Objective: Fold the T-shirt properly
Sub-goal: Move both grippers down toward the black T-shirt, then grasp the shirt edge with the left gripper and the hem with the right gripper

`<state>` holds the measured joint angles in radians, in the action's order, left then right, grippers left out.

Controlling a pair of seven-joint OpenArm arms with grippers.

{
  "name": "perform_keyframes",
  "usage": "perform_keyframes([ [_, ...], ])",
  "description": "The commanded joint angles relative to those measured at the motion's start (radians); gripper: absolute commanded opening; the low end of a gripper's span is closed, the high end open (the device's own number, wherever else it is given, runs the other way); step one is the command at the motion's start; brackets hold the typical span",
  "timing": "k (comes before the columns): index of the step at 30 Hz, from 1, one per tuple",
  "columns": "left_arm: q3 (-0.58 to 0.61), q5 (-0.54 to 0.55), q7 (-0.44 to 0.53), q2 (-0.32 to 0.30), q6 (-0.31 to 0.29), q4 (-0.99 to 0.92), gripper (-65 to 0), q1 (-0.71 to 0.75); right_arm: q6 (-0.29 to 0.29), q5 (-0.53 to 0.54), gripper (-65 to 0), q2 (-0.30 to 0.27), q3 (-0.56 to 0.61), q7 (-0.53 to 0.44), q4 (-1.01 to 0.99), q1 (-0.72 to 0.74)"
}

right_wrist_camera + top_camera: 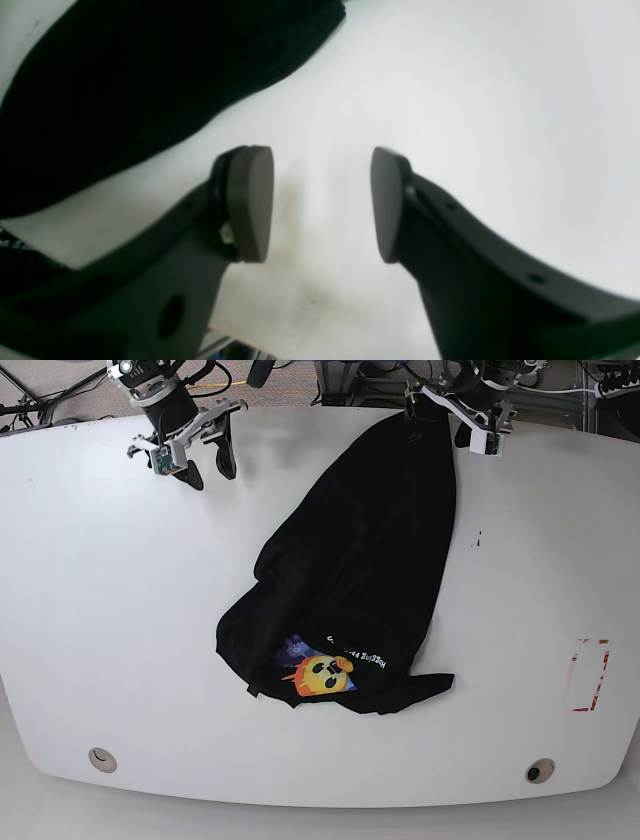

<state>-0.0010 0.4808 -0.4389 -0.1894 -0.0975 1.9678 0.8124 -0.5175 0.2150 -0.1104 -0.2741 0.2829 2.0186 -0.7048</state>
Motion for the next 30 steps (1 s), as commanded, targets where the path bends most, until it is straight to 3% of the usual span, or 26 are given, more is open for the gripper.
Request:
perform_keyframes([
  [1, 0.0, 0.009, -0.008, -0.003, -0.006, 0.014, -11.4, -0.008, -0.003, 0.017, -34.7, -0.004, -0.004, 0.008, 0.02, 0.035],
  [5, 0.002, 0.009, -0.03, -0.002, -0.008, 0.012, -11.4, -0.026, -0.003, 0.019, -34.6, -0.004, 0.002, 0.063, 0.02, 0.112],
  [10, 0.052, 0.009, -0.048, -0.003, -0.009, 0.012, -11.4, -0.07, -0.005, 0.027, -34.4, 0.001, 0.014, 0.203, 0.02, 0.242],
  [15, 0.106, 0.009, -0.047, -0.003, -0.008, -0.04, -11.5, -0.107, -0.005, 0.027, -34.4, -0.002, 0.115, 0.322, 0.018, 0.362],
  [21, 0.12, 0.009, -0.047, -0.002, -0.006, -0.054, -12.5, -0.115, 0.003, 0.014, -34.4, -0.004, 0.247, 0.385, -0.011, 0.488],
  [30, 0.117, 0.009, -0.047, -0.003, -0.006, -0.055, -42.2, -0.115, 0.006, -0.067, -34.4, 0.034, 0.261, 0.405, -0.193, 0.661],
])
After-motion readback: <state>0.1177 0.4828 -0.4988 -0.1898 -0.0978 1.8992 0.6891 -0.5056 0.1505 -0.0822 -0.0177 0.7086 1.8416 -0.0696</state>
